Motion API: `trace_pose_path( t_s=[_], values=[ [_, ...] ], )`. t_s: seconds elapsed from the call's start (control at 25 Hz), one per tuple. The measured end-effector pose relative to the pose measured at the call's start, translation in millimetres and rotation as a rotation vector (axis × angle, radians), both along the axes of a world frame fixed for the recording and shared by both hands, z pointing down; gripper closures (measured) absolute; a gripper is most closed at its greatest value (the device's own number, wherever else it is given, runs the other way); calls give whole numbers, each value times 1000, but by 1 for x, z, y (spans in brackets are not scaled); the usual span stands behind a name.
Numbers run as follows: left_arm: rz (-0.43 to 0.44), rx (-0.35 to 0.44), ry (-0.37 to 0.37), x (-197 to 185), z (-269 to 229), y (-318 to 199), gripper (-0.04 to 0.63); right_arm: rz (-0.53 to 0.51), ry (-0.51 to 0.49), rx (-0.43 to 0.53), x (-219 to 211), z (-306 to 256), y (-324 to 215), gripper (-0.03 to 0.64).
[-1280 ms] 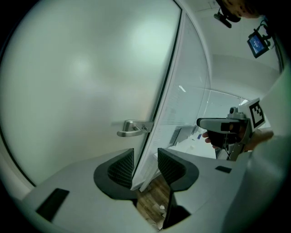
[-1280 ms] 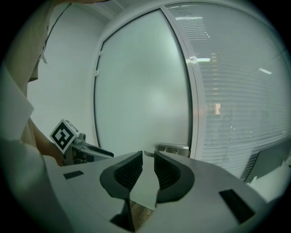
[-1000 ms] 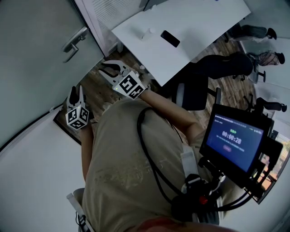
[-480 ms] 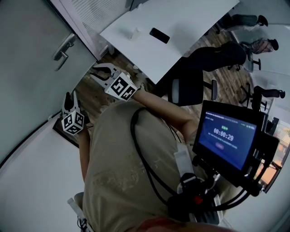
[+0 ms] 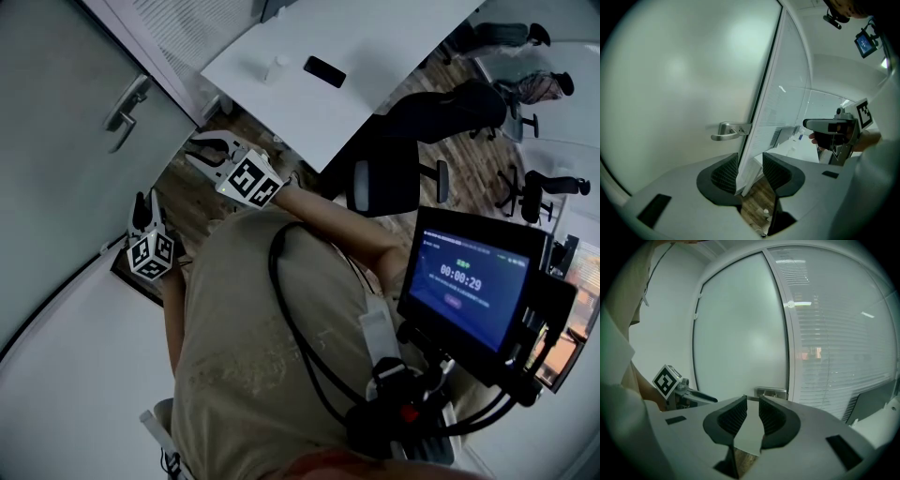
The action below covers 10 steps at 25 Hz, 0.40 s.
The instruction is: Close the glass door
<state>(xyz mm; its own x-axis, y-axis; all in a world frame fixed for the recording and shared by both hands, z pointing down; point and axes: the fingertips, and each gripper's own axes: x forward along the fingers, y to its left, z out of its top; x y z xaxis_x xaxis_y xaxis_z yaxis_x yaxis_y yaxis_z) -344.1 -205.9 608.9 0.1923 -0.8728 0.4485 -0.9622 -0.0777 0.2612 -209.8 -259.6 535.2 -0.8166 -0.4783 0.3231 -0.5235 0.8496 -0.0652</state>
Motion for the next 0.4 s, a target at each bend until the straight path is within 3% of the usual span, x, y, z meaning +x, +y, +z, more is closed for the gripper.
trace_pose_path(
  t_s=[0.4],
  values=[
    [18, 4, -3, 5, 1, -5, 417, 5, -5, 6, 2, -3, -1, 545]
  ],
)
